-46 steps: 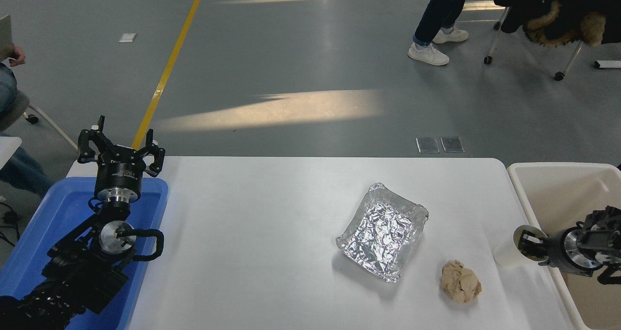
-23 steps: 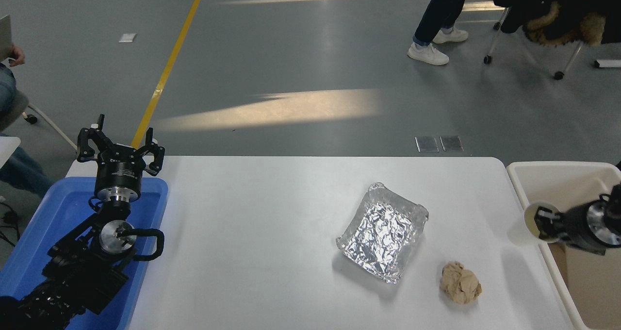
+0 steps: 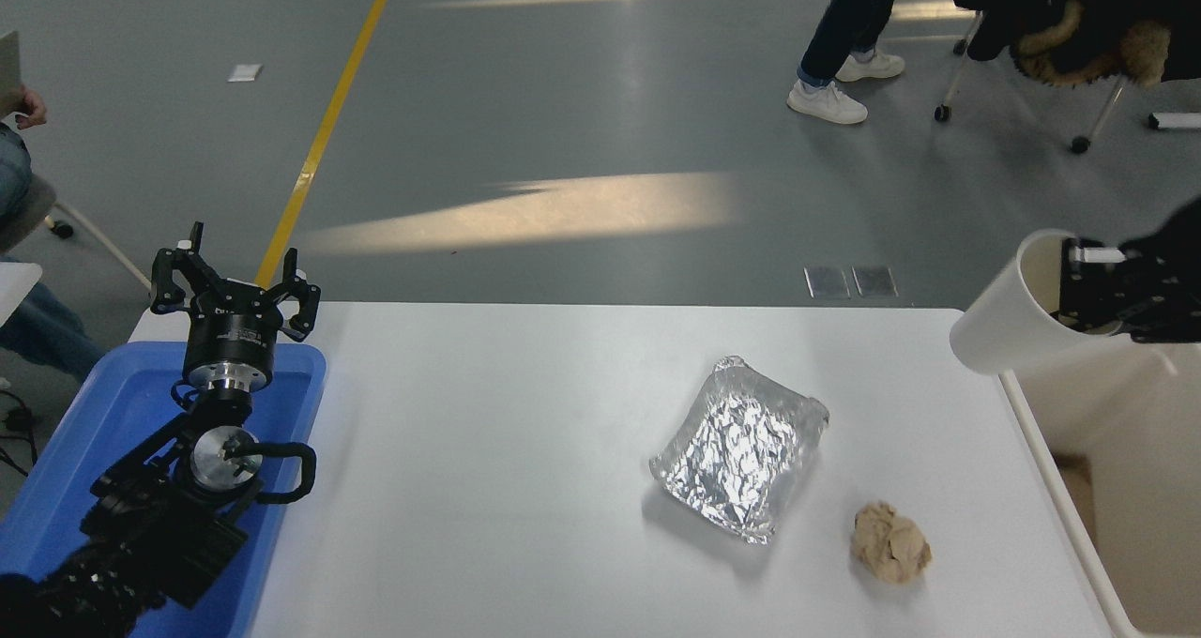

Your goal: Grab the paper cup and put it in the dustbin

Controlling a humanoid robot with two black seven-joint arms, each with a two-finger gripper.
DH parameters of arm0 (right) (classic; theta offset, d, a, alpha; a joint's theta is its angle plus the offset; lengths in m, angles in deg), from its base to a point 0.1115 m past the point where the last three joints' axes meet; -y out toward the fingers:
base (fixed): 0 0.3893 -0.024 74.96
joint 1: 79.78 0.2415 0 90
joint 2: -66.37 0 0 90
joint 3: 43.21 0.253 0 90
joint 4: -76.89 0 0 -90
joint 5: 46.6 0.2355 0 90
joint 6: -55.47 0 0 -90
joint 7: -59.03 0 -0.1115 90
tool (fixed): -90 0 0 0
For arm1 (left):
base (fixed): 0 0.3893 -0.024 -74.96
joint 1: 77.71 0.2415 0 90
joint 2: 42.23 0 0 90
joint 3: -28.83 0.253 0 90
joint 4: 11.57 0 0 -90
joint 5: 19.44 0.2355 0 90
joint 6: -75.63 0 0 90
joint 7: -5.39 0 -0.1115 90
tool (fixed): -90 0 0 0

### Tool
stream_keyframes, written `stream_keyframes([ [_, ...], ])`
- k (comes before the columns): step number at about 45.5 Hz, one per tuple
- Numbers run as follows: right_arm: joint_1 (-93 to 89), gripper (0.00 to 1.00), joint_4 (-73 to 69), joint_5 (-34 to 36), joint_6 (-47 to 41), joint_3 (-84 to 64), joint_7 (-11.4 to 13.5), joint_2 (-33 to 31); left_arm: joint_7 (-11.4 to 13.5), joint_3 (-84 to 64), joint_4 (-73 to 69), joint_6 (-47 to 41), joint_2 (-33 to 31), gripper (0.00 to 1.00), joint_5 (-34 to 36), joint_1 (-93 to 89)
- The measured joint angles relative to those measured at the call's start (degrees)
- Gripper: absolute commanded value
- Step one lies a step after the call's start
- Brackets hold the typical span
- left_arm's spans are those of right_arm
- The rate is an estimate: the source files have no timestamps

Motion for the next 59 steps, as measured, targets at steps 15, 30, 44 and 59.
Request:
stream_keyframes([
  [15,7.1,0.0,-1.6,1.0,-3.2,-0.6,-0.8,2.0,0.0,0.0,0.0,0.0,0.0,0.99,0.0,0.0],
  [30,-17.0,0.0,7.8,-0.7,9.3,-4.6,-0.5,-4.4,0.0,0.0,0.0,0.0,0.0,0.99,0.0,0.0],
  [44,-57.8,0.0,30.0,10.4,26.7,4.7,-0.3,-9.4,0.0,0.0,0.0,0.0,0.0,0.99,0.0,0.0],
  [59,-93.6,0.0,55.5,23.0,33.5,22.1,-0.2,-7.3,0.0,0.0,0.0,0.0,0.0,0.99,0.0,0.0],
])
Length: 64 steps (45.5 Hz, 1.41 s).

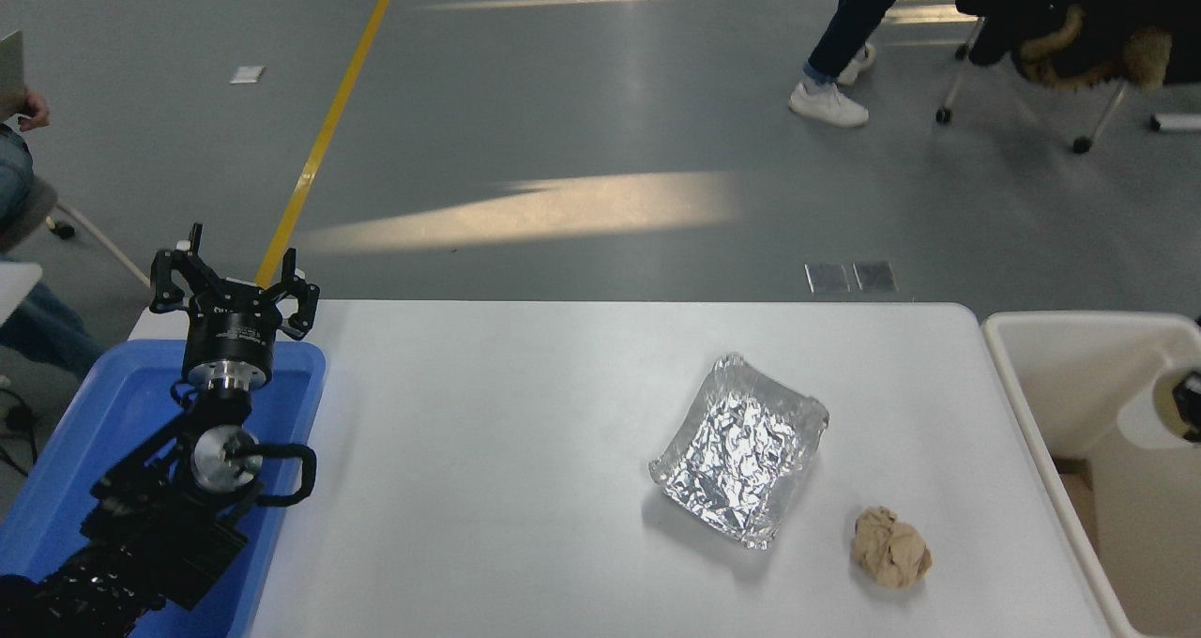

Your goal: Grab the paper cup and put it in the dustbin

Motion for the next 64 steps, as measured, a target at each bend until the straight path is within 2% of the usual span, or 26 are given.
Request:
stream_keyframes([
  [12,-19.6,0.0,18.4,2.6,3.0,10.1,2.6,6.3,0.0,0.0,0.0,0.0,0.0,0.99,0.0,0.0],
  [13,-20.1,0.16,19.1,2.7,3.1,10.3,2.8,6.6,0.0,0.0,0.0,0.0,0.0,0.99,0.0,0.0],
  [15,-22.1,0.77,21.3,2.8,3.4,11.2,3.3,7.6,0.0,0.0,0.0,0.0,0.0,0.99,0.0,0.0],
  [16,-22.9,1.0,22.1,2.9,3.4,11.4,3.6,8.0,0.0,0.0,0.0,0.0,0.0,0.99,0.0,0.0],
  [31,-27.5,1.0,27.7,3.5,4.4,14.3,5.3,10.8,0.0,0.0,0.0,0.0,0.0,0.99,0.0,0.0],
  [40,-24.2,1.0,26.2,3.0,3.0,14.8,5.3,9.2,0.0,0.0,0.0,0.0,0.0,0.99,0.0,0.0],
  [52,-3.8,1.0,5.2,-0.5,2.3,7.3,5.1,2.8,0.0,0.0,0.0,0.1,0.0,0.99,0.1,-0.1],
  [64,26.0,1.0,-24.0,-4.7,1.7,-4.4,4.9,4.0,-0.1,0.1,0.0,0.1,0.1,0.99,0.2,-0.2],
])
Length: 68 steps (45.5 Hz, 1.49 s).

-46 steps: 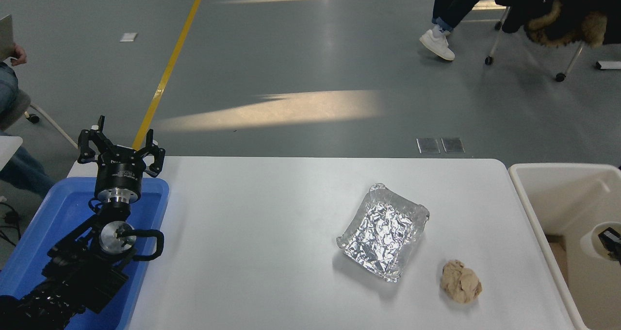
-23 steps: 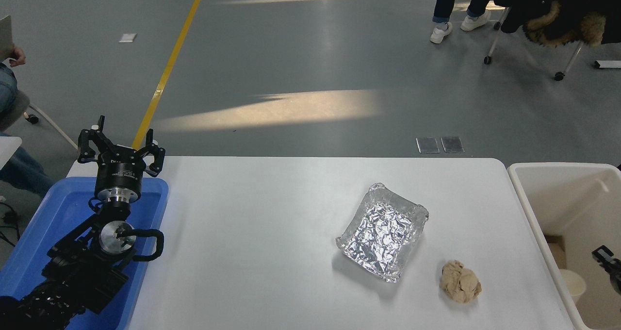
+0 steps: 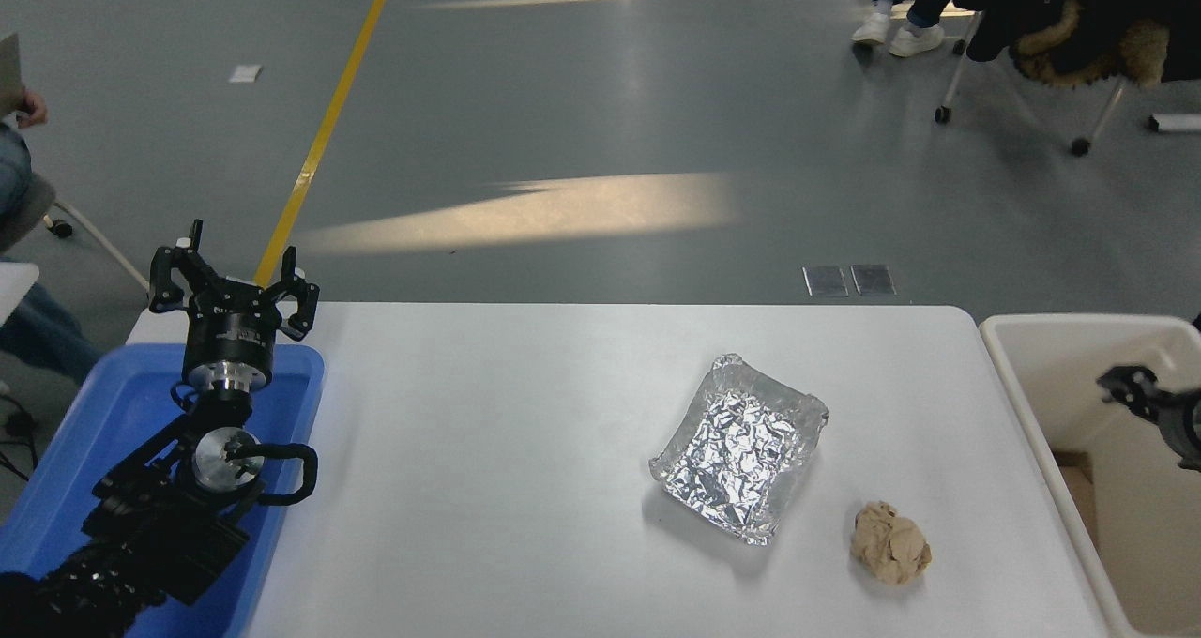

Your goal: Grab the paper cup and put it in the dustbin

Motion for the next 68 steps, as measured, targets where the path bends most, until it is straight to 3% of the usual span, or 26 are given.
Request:
stream_keyframes([
  [13,30.4,1.0,-25.1,-4.8,-5.3,-6.3,-0.1,7.1,0.0,0.0,0.0,0.0,0.0,0.99,-0.1,0.1],
  [28,56.2,1.0,-33.1,-5.9,-27.5,-4.3,-0.1,12.6,0.1,-0.1,0.0,-0.1,0.0,0.99,-0.1,0.1],
  [38,66.0,1.0,-34.3,-5.3,-35.1,-2.5,-0.1,13.8,0.1,-0.1,0.0,-0.1,0.0,0.99,-0.2,0.2],
  [58,69.7,1.0,-35.0,-5.4,-38.6,-3.4,0.3,14.7,0.1,-0.1,0.0,-0.1,-0.1,0.99,-0.2,0.2],
  [68,59.9,1.0,-35.0,-5.4,-31.5,-5.8,0.5,13.8,0.1,-0.1,0.0,-0.1,-0.1,0.99,-0.1,0.2],
])
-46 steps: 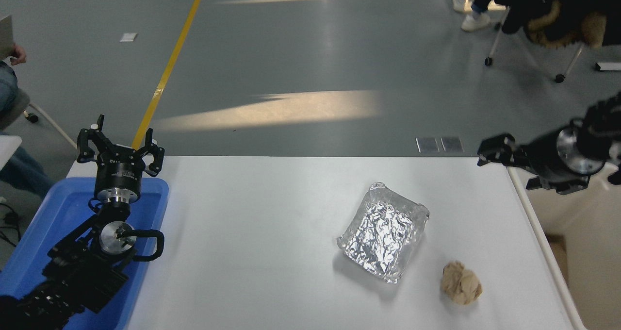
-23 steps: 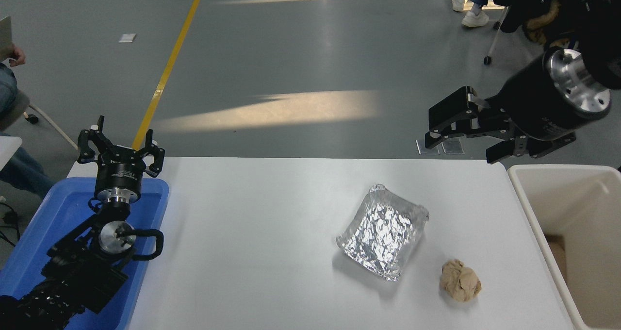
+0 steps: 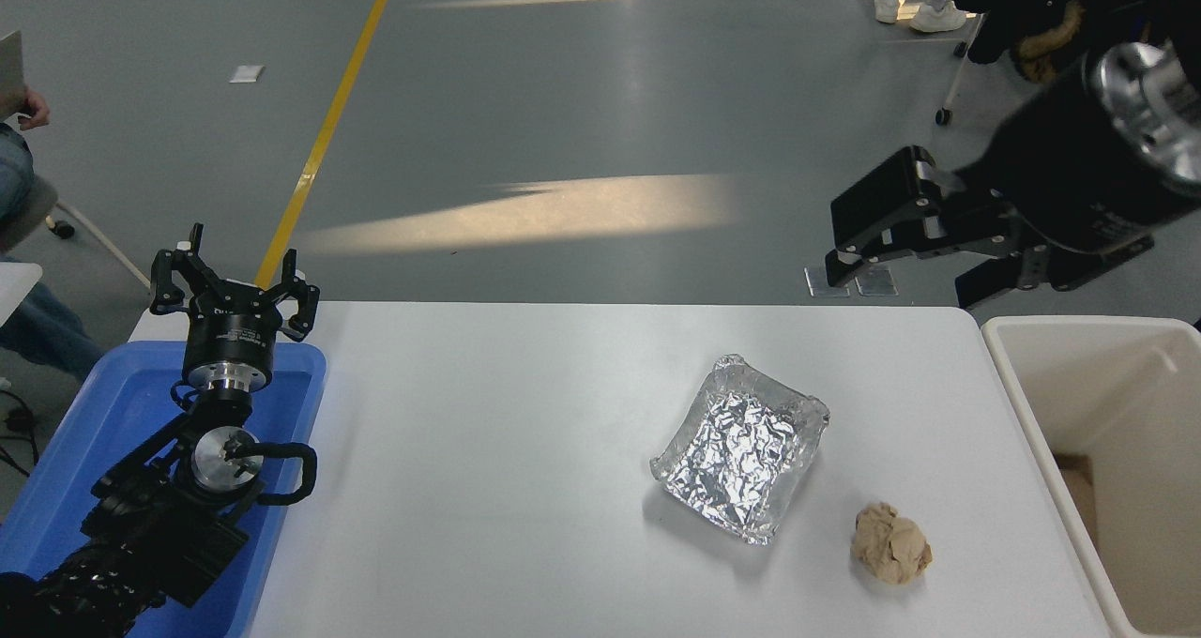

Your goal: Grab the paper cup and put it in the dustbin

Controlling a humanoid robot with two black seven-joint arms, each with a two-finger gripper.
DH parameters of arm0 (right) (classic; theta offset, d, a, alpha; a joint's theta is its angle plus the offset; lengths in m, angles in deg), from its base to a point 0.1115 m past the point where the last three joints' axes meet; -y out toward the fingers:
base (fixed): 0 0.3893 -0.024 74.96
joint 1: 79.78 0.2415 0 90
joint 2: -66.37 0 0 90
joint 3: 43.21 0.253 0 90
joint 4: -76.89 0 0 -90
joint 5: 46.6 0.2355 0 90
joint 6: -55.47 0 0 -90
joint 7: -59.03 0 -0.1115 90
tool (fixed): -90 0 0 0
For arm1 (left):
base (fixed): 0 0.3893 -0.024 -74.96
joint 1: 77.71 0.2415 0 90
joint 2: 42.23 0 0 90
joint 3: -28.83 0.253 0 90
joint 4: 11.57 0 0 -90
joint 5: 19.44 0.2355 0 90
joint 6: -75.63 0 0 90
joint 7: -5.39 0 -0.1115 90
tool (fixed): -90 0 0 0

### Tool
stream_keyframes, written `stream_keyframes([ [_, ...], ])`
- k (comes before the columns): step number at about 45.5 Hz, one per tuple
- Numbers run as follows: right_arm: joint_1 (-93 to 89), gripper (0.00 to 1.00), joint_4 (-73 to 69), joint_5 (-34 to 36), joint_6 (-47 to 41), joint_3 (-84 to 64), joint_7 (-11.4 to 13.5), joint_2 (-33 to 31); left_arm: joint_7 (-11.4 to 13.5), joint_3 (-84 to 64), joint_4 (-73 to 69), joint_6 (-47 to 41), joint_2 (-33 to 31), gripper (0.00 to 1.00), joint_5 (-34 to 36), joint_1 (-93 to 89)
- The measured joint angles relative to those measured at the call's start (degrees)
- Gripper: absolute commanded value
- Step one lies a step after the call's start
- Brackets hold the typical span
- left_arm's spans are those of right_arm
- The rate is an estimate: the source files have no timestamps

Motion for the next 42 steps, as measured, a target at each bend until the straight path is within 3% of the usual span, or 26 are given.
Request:
stream_keyframes([
  [21,-23.6,1.0,1.1,1.5,19.7,1.4,0.1,1.0,0.0,0.0,0.0,0.0,0.0,0.99,0.0,0.0],
  [42,-19.2,1.0,1.0,3.2,17.6,1.7,0.1,1.4,0.0,0.0,0.0,0.0,0.0,0.99,0.0,0.0],
])
